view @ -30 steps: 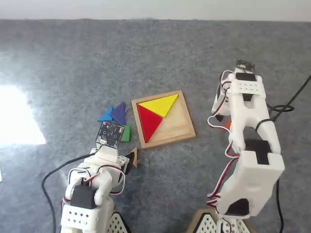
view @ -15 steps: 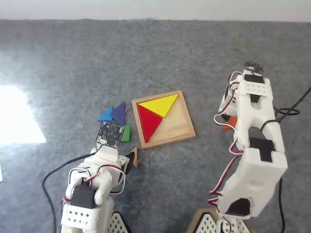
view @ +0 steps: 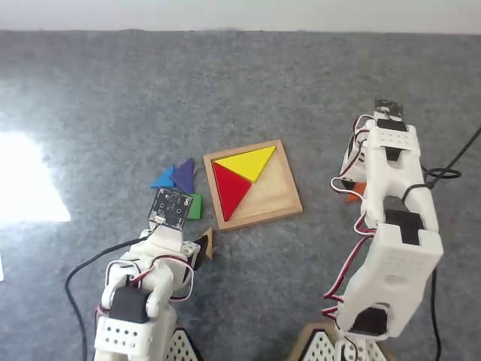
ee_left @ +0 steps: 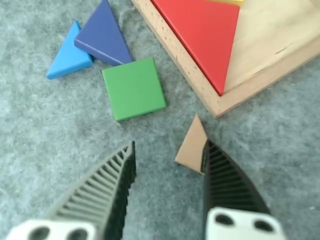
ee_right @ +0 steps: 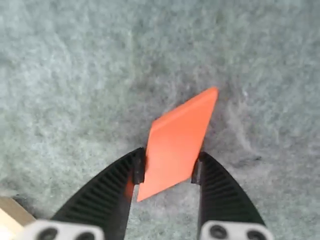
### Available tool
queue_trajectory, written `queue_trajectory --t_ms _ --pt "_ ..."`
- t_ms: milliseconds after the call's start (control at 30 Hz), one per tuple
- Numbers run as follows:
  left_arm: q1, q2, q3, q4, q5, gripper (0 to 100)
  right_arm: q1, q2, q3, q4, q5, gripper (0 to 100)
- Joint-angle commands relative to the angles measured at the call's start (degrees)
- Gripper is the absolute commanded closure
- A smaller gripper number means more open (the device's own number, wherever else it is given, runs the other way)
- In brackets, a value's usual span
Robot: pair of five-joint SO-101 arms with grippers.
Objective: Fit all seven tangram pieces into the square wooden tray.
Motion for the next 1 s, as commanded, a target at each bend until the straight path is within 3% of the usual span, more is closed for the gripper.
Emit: queue_trajectory --t_ms 0,367,600,967 --pt "0.26 -1.23 -0.31 0.26 -0.79 79 -2.95 -4.35 -4.04 0.48 4.04 89.1" --pt "0.26 -1.23 -0.31 0.26 -0.79 79 -24.22 -9.98 -8.0 1.8 12.22 89.1" --pt "0.26 -1.23 -0.31 0.26 -0.79 79 -28.62 3.38 -24.09 7.96 6.15 89.1" --pt "0.26 -1.23 -0.31 0.26 -0.79 79 -29.14 18.24 -42.37 20.26 5.27 88.5"
